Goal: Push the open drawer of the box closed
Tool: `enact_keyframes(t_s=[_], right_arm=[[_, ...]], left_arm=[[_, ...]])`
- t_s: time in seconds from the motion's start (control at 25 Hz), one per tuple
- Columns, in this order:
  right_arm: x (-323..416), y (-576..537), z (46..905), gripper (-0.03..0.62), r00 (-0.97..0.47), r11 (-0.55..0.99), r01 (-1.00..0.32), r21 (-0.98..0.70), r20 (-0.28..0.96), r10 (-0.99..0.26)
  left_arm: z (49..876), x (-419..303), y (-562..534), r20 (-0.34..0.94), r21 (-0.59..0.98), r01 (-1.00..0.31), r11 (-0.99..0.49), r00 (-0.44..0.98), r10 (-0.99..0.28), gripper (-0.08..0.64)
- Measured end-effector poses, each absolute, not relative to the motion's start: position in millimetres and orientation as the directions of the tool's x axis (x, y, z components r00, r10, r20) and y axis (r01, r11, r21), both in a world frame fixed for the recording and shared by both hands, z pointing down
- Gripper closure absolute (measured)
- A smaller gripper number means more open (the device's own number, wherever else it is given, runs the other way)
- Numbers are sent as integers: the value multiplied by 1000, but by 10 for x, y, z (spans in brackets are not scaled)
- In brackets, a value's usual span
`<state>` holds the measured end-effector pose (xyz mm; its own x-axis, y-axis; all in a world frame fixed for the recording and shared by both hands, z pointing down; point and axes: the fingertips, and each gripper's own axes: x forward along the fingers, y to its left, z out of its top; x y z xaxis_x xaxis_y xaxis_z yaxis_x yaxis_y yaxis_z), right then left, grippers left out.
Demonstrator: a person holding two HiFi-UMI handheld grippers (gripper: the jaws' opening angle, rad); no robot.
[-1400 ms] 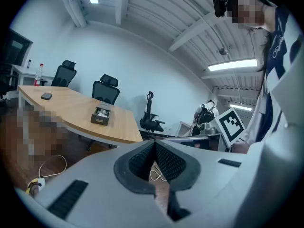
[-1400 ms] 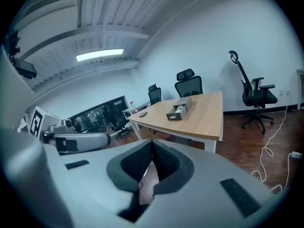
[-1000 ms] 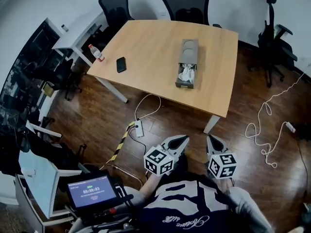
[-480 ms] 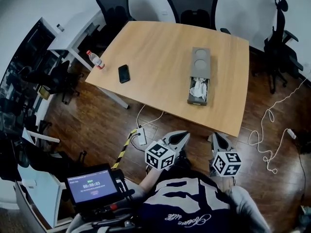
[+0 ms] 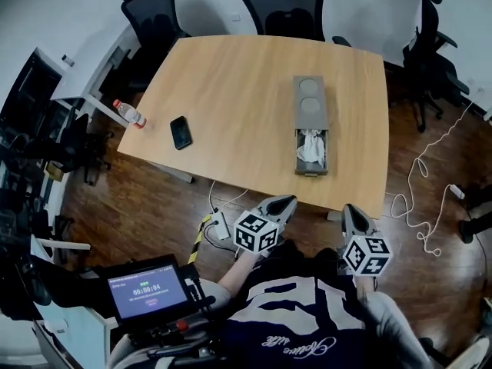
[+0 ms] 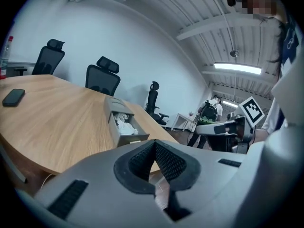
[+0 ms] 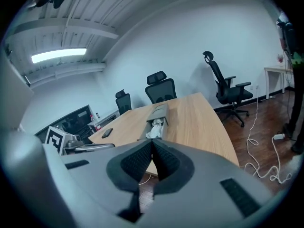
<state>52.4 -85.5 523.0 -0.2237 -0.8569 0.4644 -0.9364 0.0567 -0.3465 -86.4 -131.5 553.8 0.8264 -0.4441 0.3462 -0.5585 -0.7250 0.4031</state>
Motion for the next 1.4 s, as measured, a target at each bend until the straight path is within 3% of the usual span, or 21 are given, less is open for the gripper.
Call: enact_keyframes(t_s=[0.68,1.04,1.4], right_arm=[[1164,-1421,5397,594,-215,12,-931,-366,519,-827],[1544,-2204,5287,594,-263,63,-917,-394,479,-838],[1487,-2565,5409,594,-351,135,-896,-422,489,-799]], left_arm=[[6335,-389,-1881,566,367,-615,-697,743,-358,558],[6357,-166,-2111,532,483,-657,-578,745,-402,558],[6351,-123,-2416,530,495,-693,-524,719,-450,558]])
